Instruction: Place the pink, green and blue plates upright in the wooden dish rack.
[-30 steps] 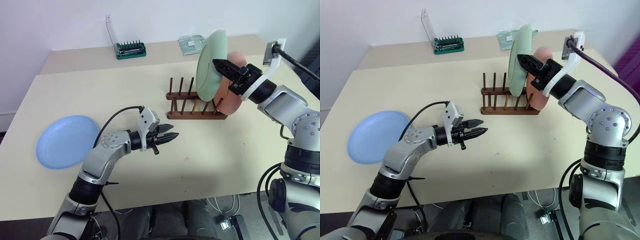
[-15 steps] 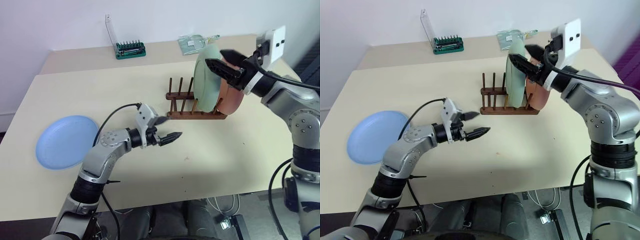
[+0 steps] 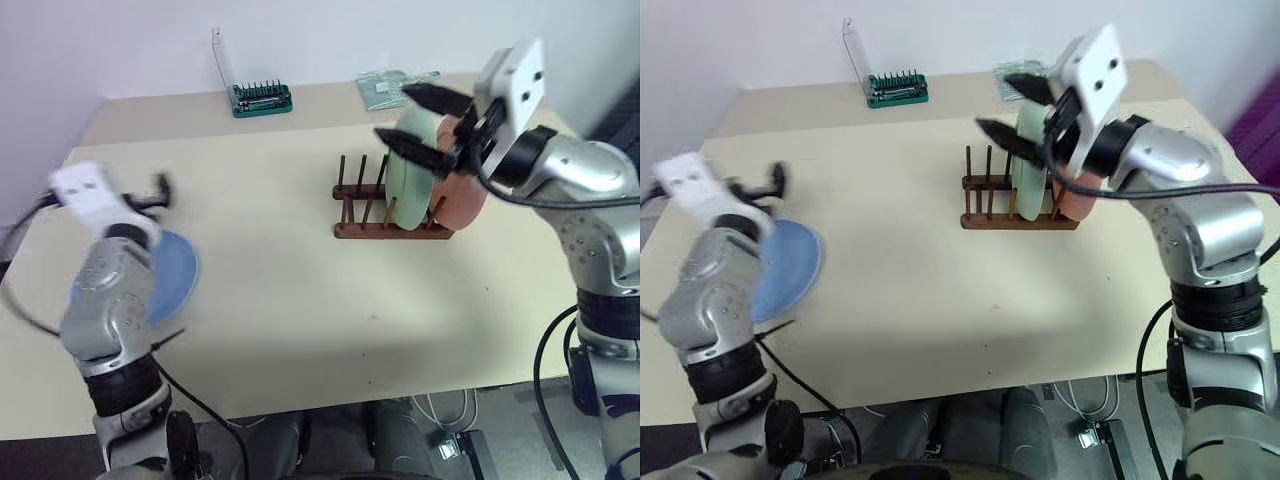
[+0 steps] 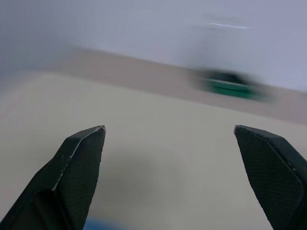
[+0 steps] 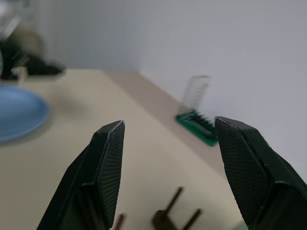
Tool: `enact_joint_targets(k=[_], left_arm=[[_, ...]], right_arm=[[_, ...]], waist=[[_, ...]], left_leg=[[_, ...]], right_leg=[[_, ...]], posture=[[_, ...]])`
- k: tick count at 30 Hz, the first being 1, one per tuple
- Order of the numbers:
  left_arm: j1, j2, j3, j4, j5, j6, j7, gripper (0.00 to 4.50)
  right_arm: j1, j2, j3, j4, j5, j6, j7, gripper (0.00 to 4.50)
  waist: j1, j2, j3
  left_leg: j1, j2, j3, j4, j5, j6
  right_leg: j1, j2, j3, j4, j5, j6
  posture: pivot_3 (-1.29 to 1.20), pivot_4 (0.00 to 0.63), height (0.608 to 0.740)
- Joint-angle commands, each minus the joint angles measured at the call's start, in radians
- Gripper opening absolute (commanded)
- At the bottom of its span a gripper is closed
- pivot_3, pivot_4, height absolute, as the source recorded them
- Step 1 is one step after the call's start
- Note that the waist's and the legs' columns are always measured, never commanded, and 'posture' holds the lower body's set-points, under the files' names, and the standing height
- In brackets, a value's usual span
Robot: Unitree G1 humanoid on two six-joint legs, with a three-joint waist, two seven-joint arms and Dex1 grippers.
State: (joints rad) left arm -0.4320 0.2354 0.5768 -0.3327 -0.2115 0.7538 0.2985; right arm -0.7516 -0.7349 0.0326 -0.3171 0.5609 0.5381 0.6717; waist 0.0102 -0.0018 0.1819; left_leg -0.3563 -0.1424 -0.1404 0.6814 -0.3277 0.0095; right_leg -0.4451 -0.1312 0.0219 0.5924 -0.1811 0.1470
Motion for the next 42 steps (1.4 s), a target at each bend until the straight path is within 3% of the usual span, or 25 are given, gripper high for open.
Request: enact_joint_targets(k=[1, 4, 9, 12, 14, 18, 24, 29, 36, 39, 40, 42], left_arm=[[0.020, -0.034, 0.052, -0.106, 0.104, 0.107, 0.166, 4.48], [0.009, -0.179, 0.123, -0.249, 0.116, 0.248, 0.284, 4.48], [0.089, -0.342, 0.063, -0.445, 0.180, 0.402, 0.328, 4.48], [0.122, -0.428, 0.088, -0.470, 0.192, 0.430, 0.339, 4.48], [0.113, -0.478, 0.171, -0.440, 0.169, 0.442, 0.351, 4.48], [0.059, -0.524, 0.308, -0.369, 0.072, 0.476, 0.321, 3.20], [-0.033, -0.479, 0.397, -0.278, -0.010, 0.514, 0.277, 0.11], [-0.045, -0.462, 0.395, -0.258, -0.016, 0.534, 0.264, 0.05], [-0.046, -0.416, 0.233, -0.275, -0.076, 0.390, 0.107, 0.05], [-0.046, -0.343, 0.056, -0.287, -0.065, 0.278, 0.000, 0.00], [-0.048, -0.325, 0.007, -0.286, -0.063, 0.241, -0.032, 0.00], [-0.058, -0.293, -0.074, -0.277, -0.063, 0.182, -0.081, 0.00]], right_arm=[[0.011, 0.032, 0.051, -0.044, -0.045, -0.040, 0.041, 3.02], [0.041, 0.058, 0.096, -0.062, -0.066, -0.051, 0.077, 3.02], [0.055, 0.087, 0.111, -0.047, -0.102, -0.067, 0.101, 3.02], [0.061, 0.098, 0.109, -0.040, -0.119, -0.075, 0.110, 3.02], [0.064, 0.107, 0.107, -0.040, -0.127, -0.075, 0.109, 3.02], [0.073, 0.118, 0.102, -0.047, -0.144, -0.077, 0.104, 3.02], [0.090, 0.132, 0.095, -0.061, -0.172, -0.080, 0.090, 3.02], [0.100, 0.140, 0.090, -0.073, -0.181, -0.076, 0.079, 3.02], [0.107, 0.142, 0.092, -0.074, -0.184, -0.074, 0.085, 3.02], [0.091, 0.131, 0.131, -0.062, -0.227, -0.106, 0.115, 3.90], [0.086, 0.128, 0.155, -0.061, -0.263, -0.136, 0.120, 4.40], [0.073, 0.127, 0.217, -0.054, -0.356, -0.211, 0.126, 4.46]], waist=[[0.003, 0.000, 0.000], [0.014, -0.005, -0.001], [0.030, -0.009, 0.000], [0.030, -0.011, 0.001], [0.029, -0.011, 0.001], [0.030, -0.011, 0.001], [0.031, -0.014, 0.002], [0.031, -0.013, 0.001], [0.037, -0.014, 0.002], [0.030, -0.017, 0.003], [0.028, -0.017, 0.003], [0.022, -0.017, 0.003]], left_leg=[[0.000, 0.000, 0.000, 0.000, 0.000, 0.000], [-0.002, -0.001, -0.001, 0.001, -0.001, 0.001], [-0.001, 0.000, -0.001, 0.002, 0.000, 0.000], [0.000, 0.000, -0.001, 0.002, 0.000, -0.002], [0.000, 0.001, -0.001, 0.002, 0.001, -0.003], [0.000, 0.002, -0.001, 0.001, 0.001, -0.003], [0.000, 0.002, -0.001, 0.001, 0.001, -0.003], [0.001, 0.002, -0.001, 0.001, 0.001, -0.005], [0.001, 0.002, -0.002, 0.001, 0.002, -0.006], [0.000, 0.002, -0.002, 0.002, 0.002, -0.005], [0.000, 0.002, -0.002, 0.002, 0.002, -0.005], [0.000, 0.003, -0.001, 0.001, 0.002, -0.005]], right_leg=[[0.000, 0.000, 0.000, 0.000, 0.000, 0.000], [0.000, -0.001, -0.001, -0.001, 0.000, 0.000], [0.000, 0.000, -0.001, 0.001, 0.000, 0.000], [0.000, 0.000, -0.001, 0.002, 0.000, 0.000], [0.000, 0.001, -0.001, 0.002, 0.001, -0.001], [0.000, 0.003, -0.001, 0.001, 0.001, -0.001], [0.000, 0.002, -0.001, 0.001, 0.001, -0.001], [0.001, 0.003, -0.001, 0.002, 0.001, -0.002], [0.001, 0.003, -0.002, 0.002, 0.001, -0.002], [0.001, 0.003, -0.002, 0.001, 0.001, -0.002], [0.001, 0.003, -0.002, 0.001, 0.002, -0.002], [0.000, 0.003, -0.002, 0.001, 0.001, -0.002]], posture=[[0.00, 0.150, 0.740], [0.00, 0.150, 0.740], [0.00, 0.150, 0.740], [0.00, 0.150, 0.740], [0.00, 0.150, 0.740], [0.00, 0.150, 0.740], [0.00, 0.150, 0.740], [0.00, 0.150, 0.740], [0.00, 0.150, 0.740], [0.00, 0.150, 0.740], [0.00, 0.150, 0.740], [0.00, 0.150, 0.740]])
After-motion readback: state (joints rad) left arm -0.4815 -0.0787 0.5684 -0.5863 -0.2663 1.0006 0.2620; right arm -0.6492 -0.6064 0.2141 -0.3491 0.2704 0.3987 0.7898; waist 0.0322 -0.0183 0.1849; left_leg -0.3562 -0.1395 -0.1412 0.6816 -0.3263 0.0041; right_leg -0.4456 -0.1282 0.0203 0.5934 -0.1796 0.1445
